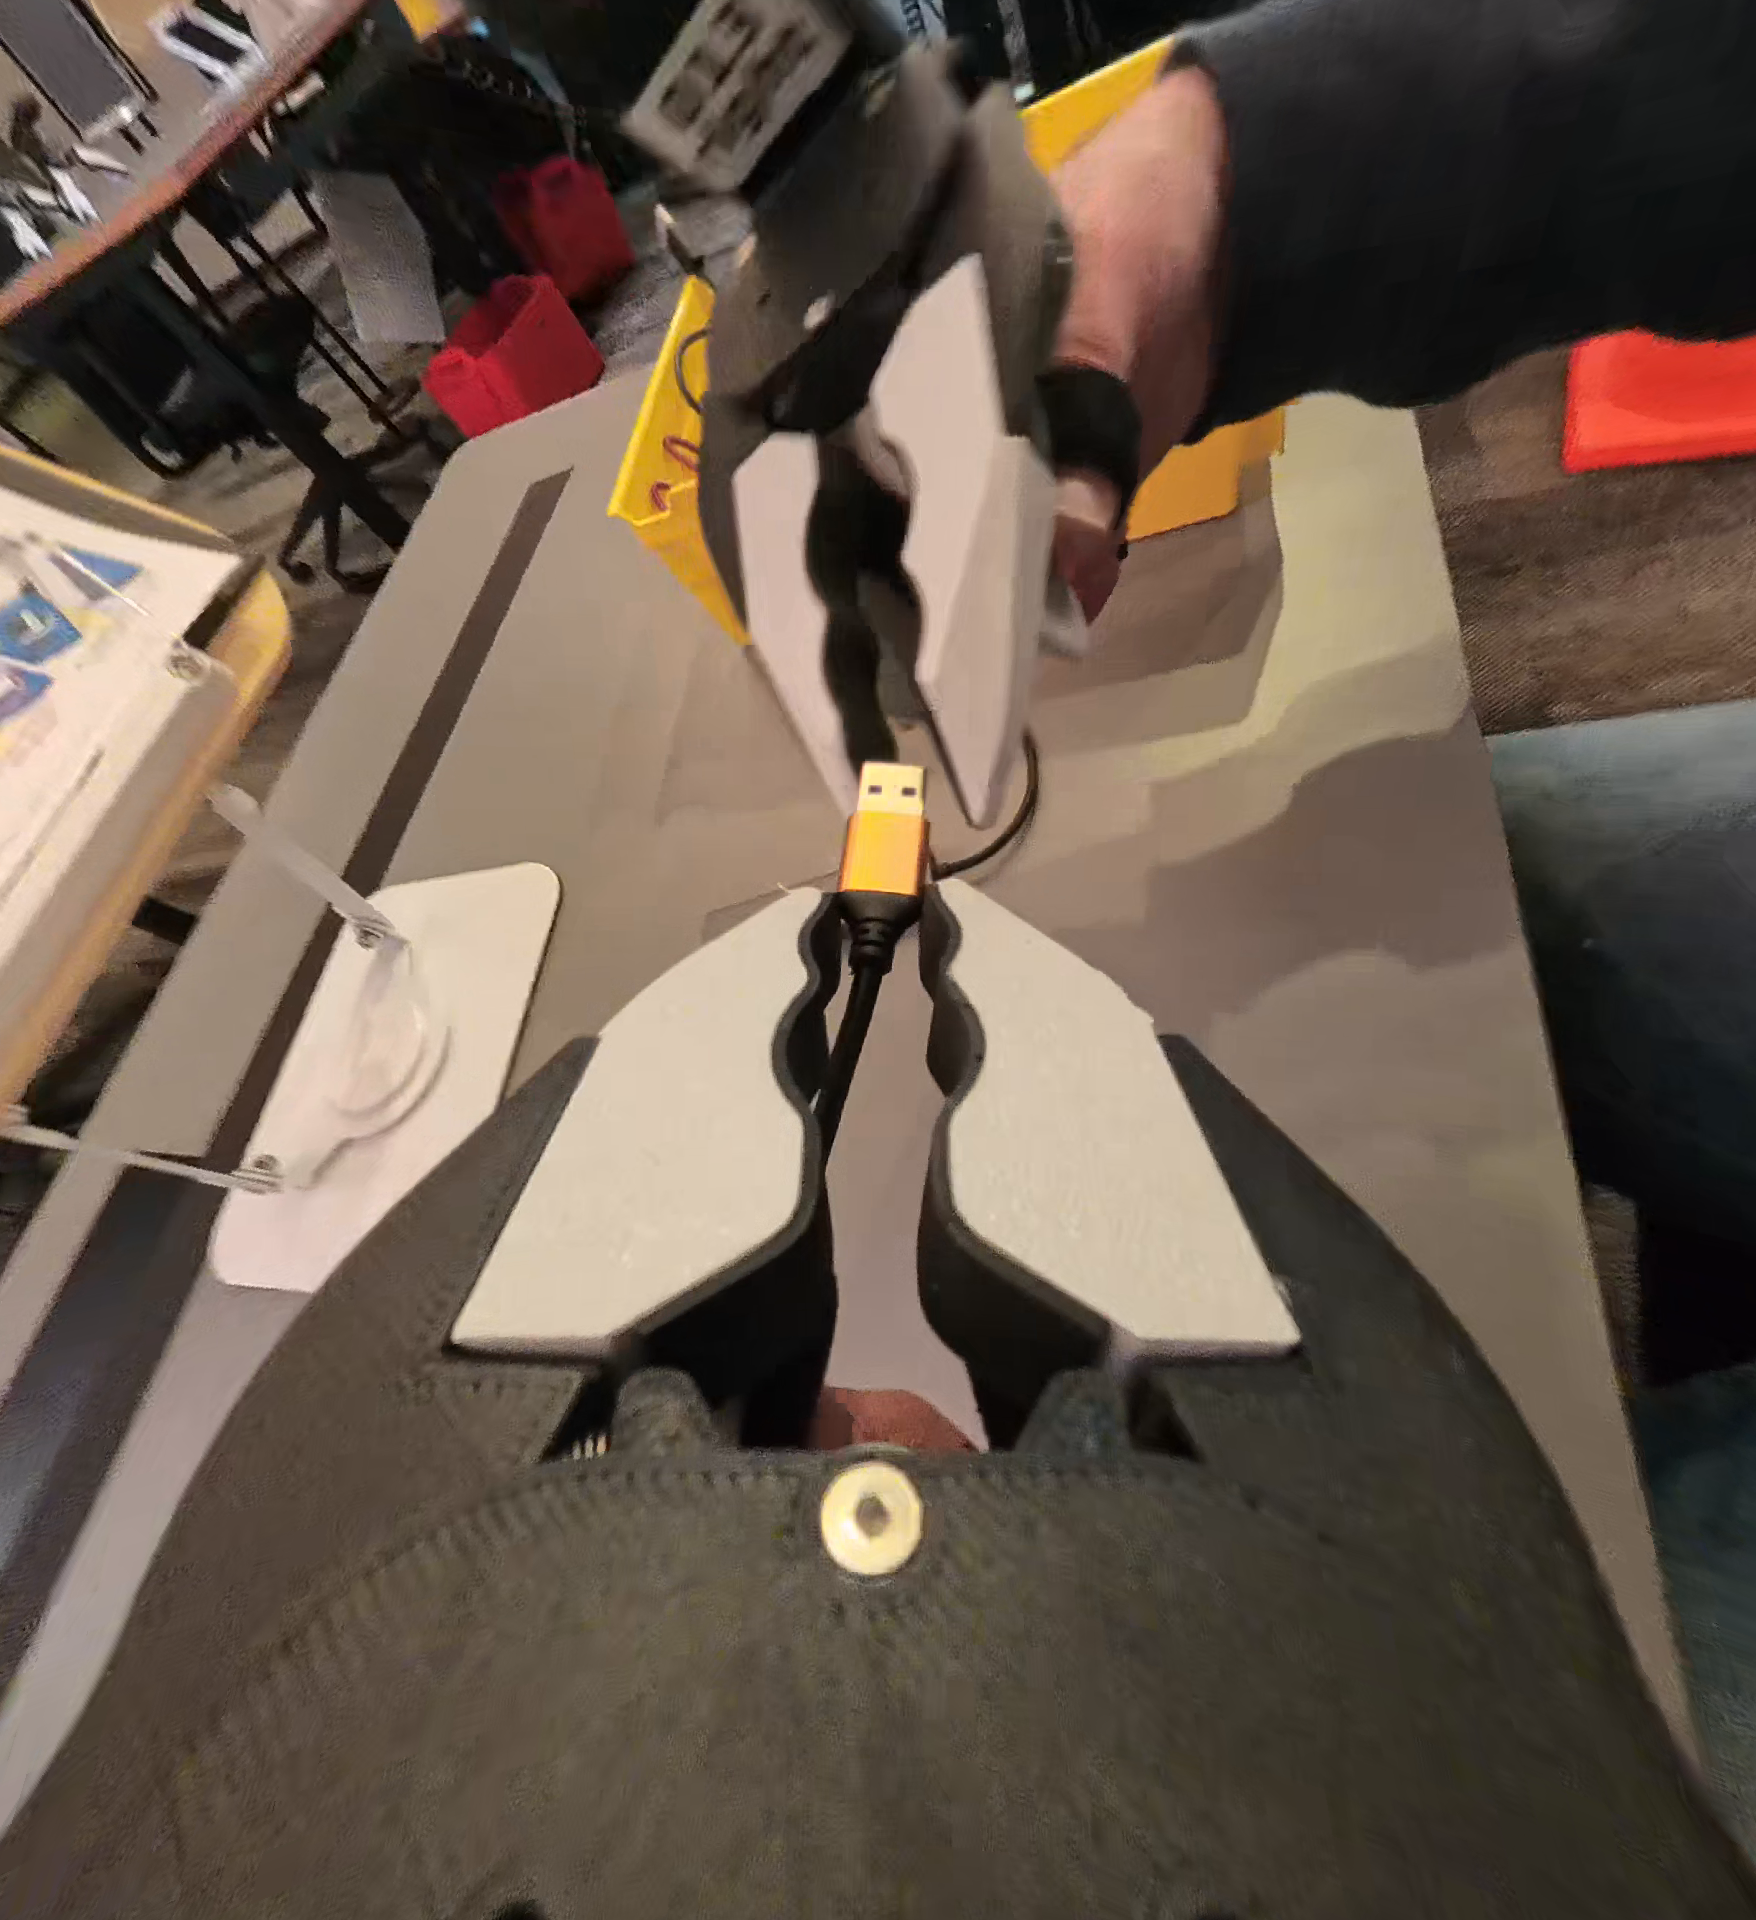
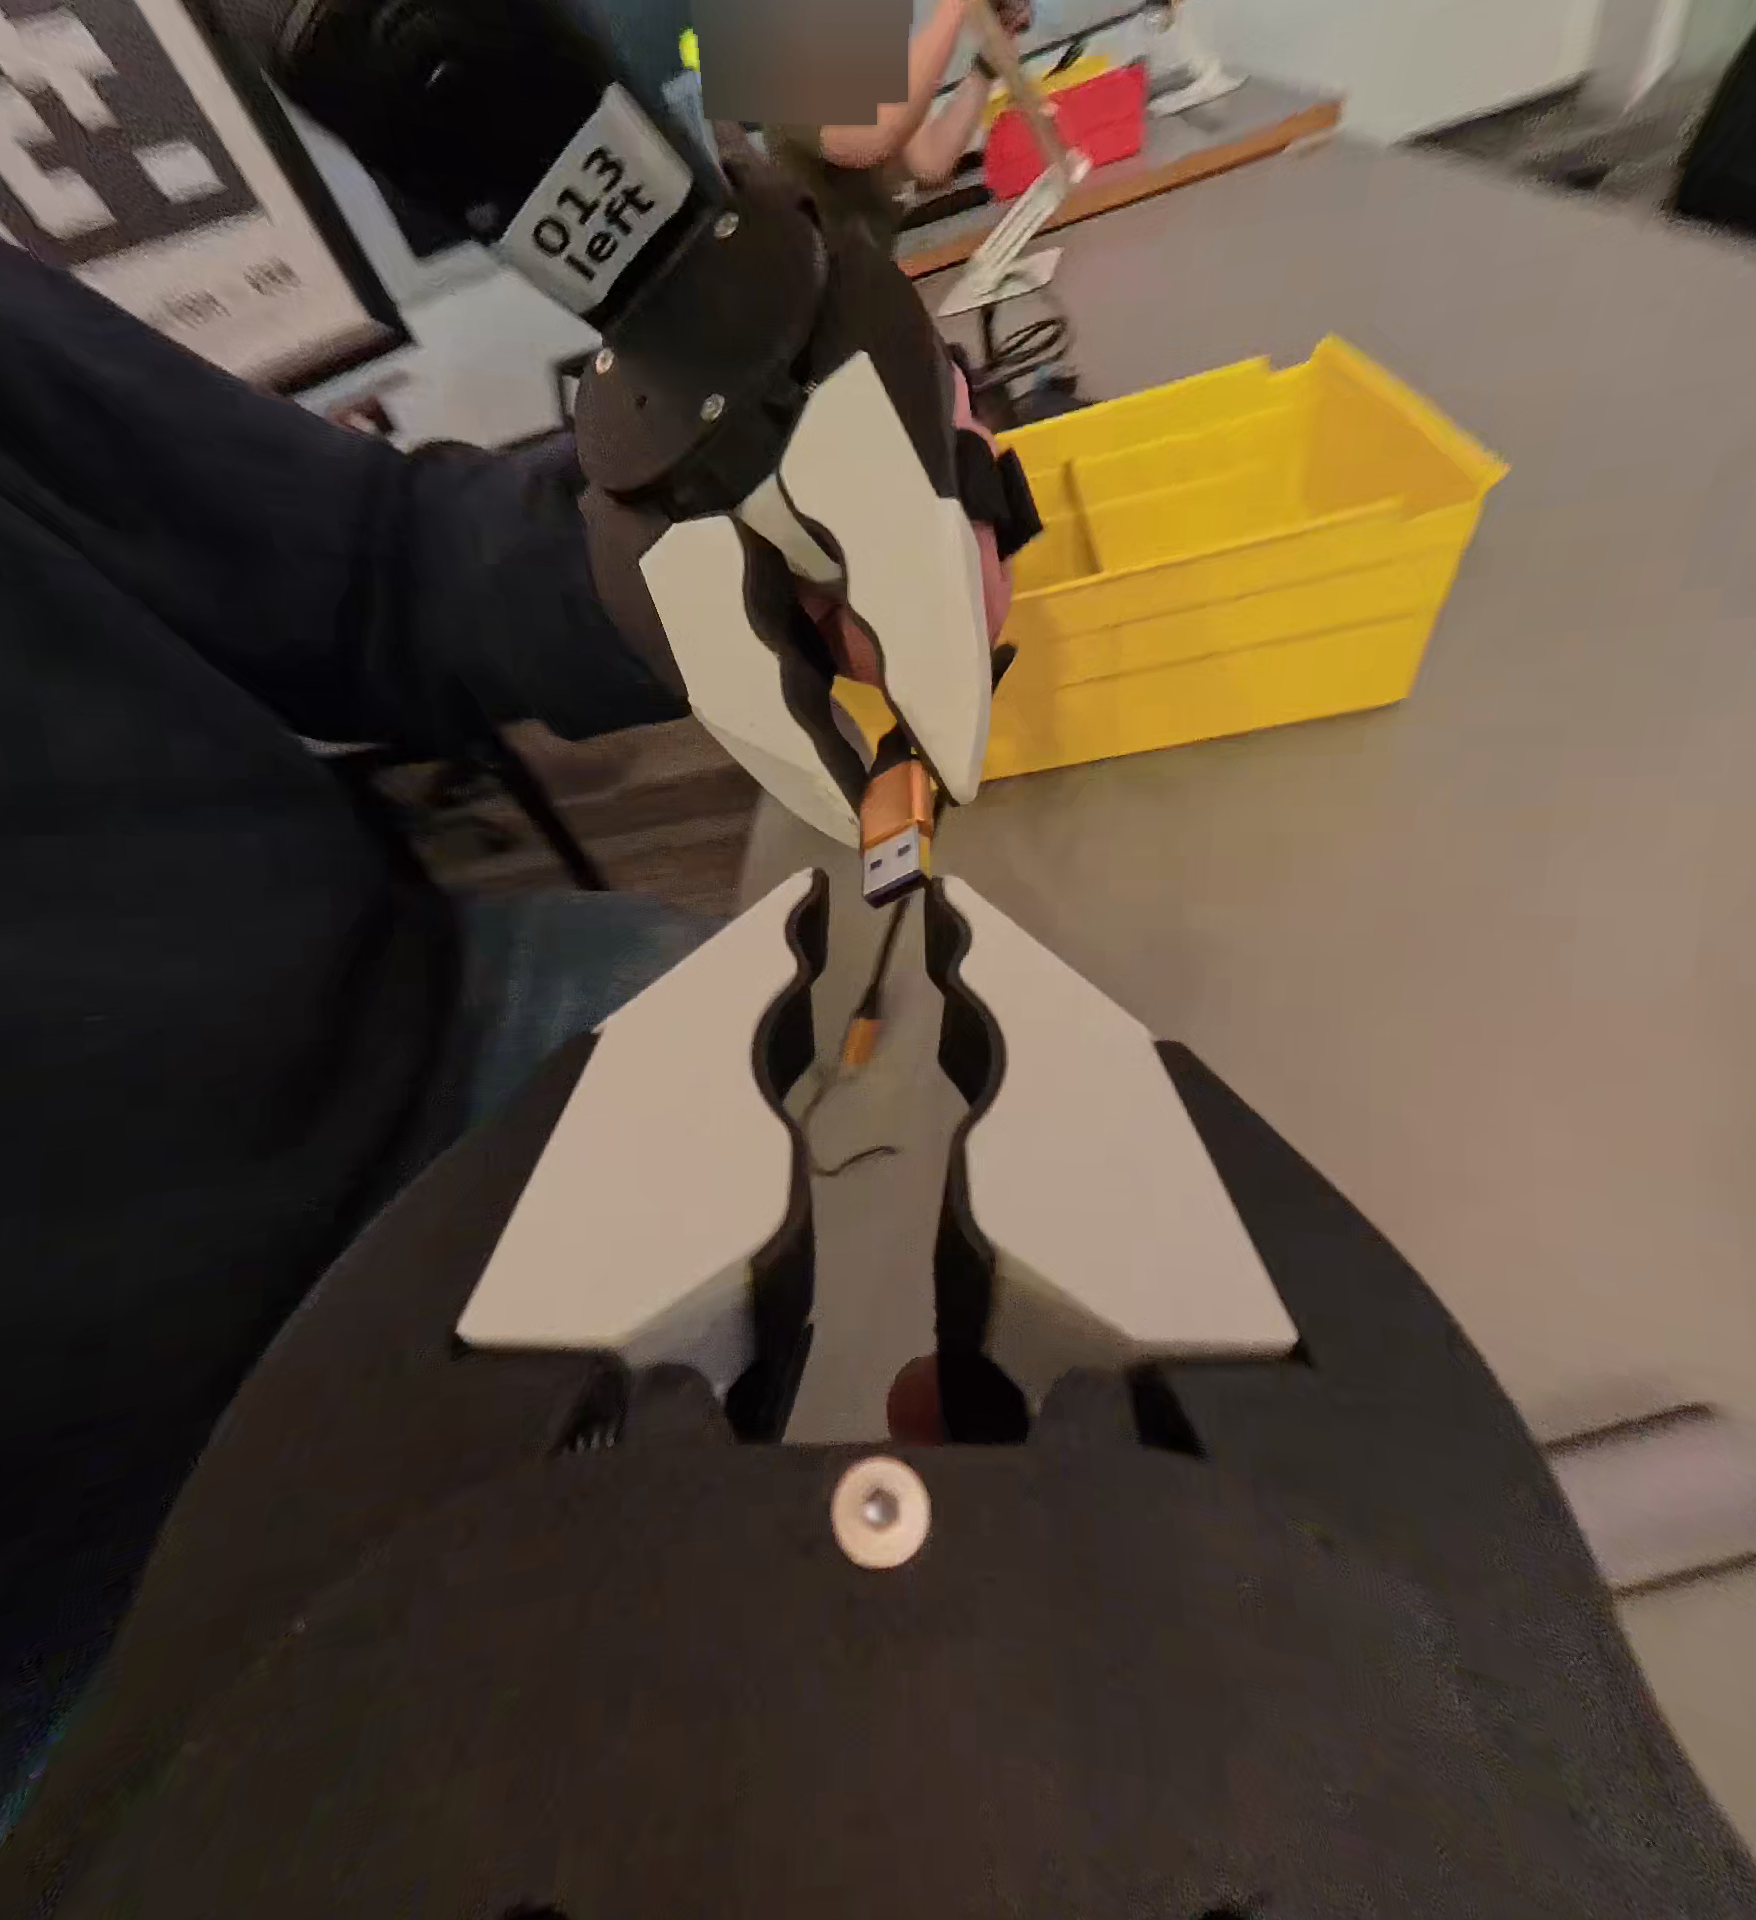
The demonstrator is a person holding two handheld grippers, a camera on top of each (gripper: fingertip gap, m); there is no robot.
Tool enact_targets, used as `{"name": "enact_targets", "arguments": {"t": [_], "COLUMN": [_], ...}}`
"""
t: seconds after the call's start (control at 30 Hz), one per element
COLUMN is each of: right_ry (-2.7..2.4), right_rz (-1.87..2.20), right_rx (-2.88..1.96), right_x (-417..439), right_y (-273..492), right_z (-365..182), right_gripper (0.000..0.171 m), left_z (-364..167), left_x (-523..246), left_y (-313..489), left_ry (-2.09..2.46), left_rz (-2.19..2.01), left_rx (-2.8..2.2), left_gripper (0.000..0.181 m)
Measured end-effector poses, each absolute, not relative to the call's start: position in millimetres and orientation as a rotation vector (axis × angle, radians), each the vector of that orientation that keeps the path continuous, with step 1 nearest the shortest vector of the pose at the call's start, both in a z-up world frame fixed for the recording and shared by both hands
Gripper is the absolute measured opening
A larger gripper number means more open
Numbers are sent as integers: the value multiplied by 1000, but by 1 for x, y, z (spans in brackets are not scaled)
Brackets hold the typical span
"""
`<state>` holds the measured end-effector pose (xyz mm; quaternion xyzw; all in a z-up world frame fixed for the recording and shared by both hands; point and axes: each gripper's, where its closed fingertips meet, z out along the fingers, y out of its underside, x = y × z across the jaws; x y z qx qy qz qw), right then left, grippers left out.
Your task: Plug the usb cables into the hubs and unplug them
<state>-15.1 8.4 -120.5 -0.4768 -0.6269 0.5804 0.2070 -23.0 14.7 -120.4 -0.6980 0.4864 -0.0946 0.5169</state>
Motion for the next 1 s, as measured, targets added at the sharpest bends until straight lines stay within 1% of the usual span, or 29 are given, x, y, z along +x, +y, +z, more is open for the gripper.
{"name": "enact_targets", "arguments": {"t": [0.07, 0.17, 0.23, 0.33, 0.37, 0.4, 0.5, 0.77, 1.0], "right_ry": [-1727, -1696, -1710, -1700, -1707, -1705, -1696, -1518, -1428], "right_rz": [1459, 1308, 1259, 1241, 1245, 1236, 1218, 1518, 1717], "right_rx": [-1264, -1208, -1161, -1087, -1074, -1062, -1025, -1046, -975], "right_x": [-17, -21, -21, -21, -20, -21, -20, -19, -18], "right_y": [11, 17, 14, 10, 9, 9, 8, 15, 17], "right_z": [-118, -118, -118, -113, -113, -113, -111, -100, -91], "right_gripper": [11, 15, 14, 17, 17, 13, 11, 10, 10], "left_z": [-118, -118, -118, -118, -117, -117, -116, -101, -81], "left_x": [-24, -25, -23, -22, -20, -19, -19, -17, -15], "left_y": [14, 15, 13, 11, 9, 9, 9, 21, 20], "left_ry": [1139, 1134, 1132, 1125, 1125, 1117, 1111, 1024, 932], "left_rz": [-294, -331, -373, -430, -458, -476, -503, -529, -741], "left_rx": [-1706, -1739, -1742, -1756, -1755, -1758, -1751, -1666, -1558], "left_gripper": [14, 14, 14, 14, 14, 14, 14, 15, 15]}}
